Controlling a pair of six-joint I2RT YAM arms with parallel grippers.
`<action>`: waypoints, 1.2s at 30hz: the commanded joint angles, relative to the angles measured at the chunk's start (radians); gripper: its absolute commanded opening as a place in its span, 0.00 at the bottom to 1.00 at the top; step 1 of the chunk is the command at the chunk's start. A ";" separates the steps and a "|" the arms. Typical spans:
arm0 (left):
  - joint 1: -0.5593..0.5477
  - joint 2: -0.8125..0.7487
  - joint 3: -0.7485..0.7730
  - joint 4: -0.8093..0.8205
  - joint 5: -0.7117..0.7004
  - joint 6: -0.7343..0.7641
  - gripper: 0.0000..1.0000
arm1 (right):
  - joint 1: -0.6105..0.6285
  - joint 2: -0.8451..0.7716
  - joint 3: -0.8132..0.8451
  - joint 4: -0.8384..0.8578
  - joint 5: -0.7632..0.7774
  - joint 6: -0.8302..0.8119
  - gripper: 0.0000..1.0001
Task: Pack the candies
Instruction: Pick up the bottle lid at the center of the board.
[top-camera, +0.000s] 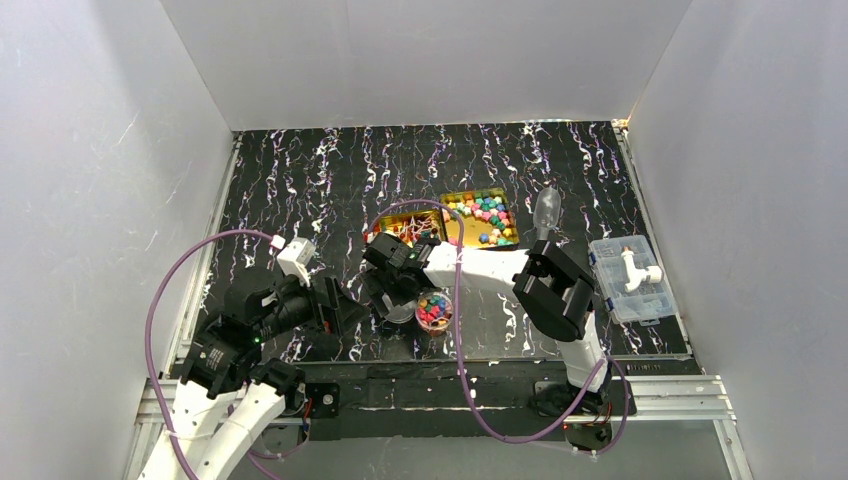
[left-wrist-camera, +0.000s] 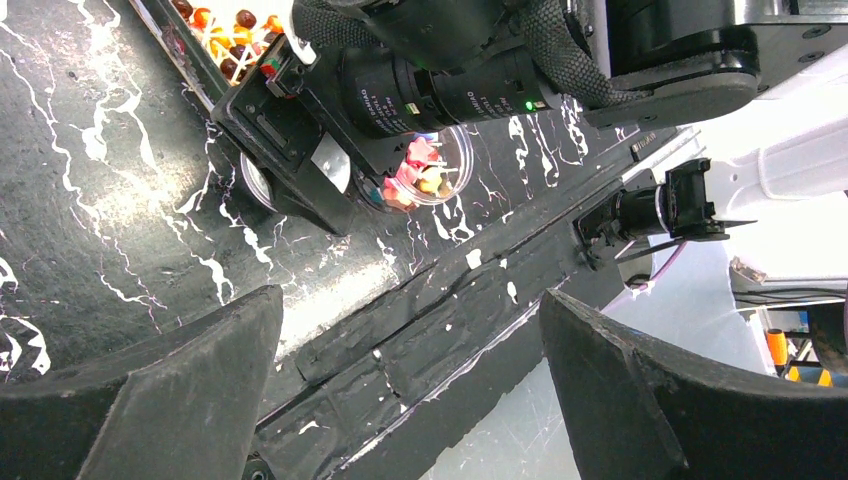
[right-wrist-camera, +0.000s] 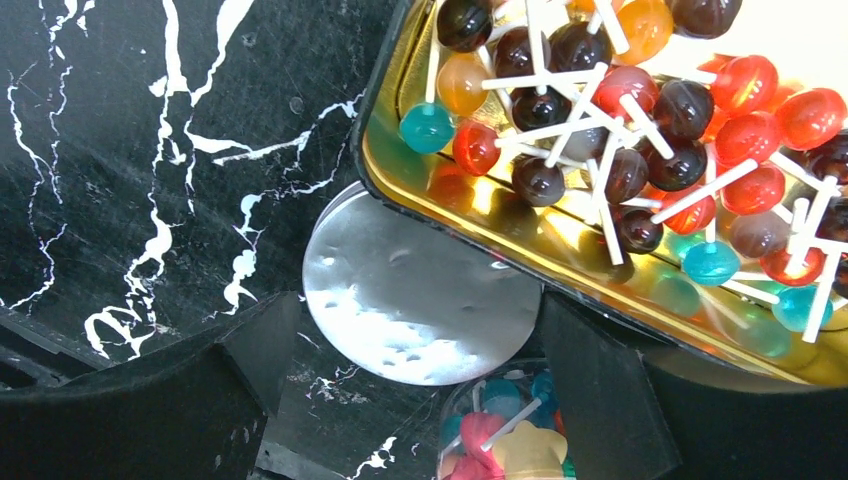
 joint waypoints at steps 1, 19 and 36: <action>0.008 -0.007 -0.012 0.003 0.003 0.007 0.99 | 0.006 0.013 0.035 0.034 -0.014 0.023 0.98; 0.020 -0.004 -0.013 0.007 0.018 0.010 0.99 | 0.029 0.041 0.067 -0.006 0.030 0.015 0.99; 0.024 -0.002 -0.013 0.009 0.023 0.012 0.99 | 0.059 0.078 0.120 -0.067 0.111 -0.009 0.99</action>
